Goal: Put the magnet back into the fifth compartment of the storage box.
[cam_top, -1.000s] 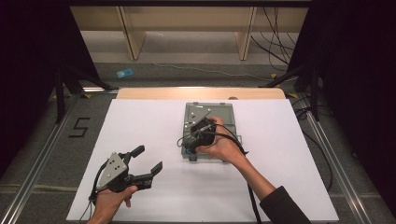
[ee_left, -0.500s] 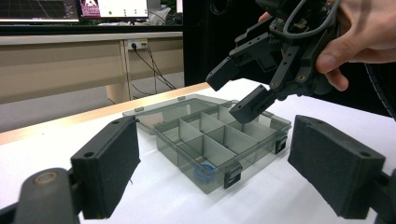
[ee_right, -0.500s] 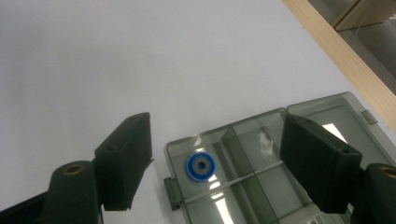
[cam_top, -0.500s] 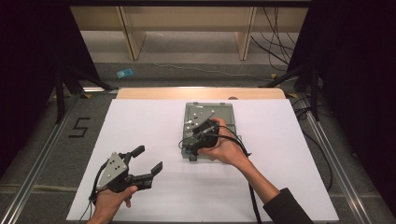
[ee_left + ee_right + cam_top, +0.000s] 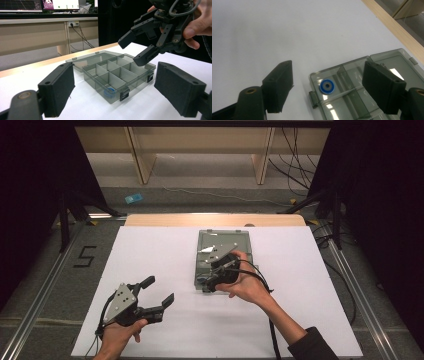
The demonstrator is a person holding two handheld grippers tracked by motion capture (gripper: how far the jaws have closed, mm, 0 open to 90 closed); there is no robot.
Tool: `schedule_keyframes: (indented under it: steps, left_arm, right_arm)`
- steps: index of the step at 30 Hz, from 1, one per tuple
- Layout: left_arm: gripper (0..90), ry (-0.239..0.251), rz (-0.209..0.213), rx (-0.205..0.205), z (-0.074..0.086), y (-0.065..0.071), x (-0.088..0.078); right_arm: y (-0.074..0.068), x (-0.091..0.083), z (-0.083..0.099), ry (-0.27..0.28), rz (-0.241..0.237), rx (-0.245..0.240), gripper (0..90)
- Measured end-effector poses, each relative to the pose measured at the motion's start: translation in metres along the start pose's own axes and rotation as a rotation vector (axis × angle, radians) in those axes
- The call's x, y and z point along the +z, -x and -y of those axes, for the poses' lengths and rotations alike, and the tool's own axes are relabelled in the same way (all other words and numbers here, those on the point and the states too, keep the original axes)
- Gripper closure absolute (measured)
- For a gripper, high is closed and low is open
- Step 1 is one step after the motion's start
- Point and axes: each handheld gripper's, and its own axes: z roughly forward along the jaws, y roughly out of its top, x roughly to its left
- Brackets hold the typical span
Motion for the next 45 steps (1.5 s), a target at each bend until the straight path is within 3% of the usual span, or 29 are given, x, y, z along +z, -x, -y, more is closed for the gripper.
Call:
schedule_keyframes:
  steps: [10,33,45]
  left_arm:
    - [15.7,0.005,0.004,0.001,0.0,0.0,0.001]
    - [15.7,0.019,0.018,0.013,0.0,-0.001,0.002]
    - [15.7,-0.001,0.008,0.006,0.0,0.0,0.001]
  right_arm:
    - [-0.005,-0.012,0.014,0.055,-0.019,0.038,24.4]
    - [-0.012,-0.035,0.043,0.176,-0.01,0.134,21.0]
    - [-0.016,-0.047,0.06,0.243,-0.006,0.177,21.1]
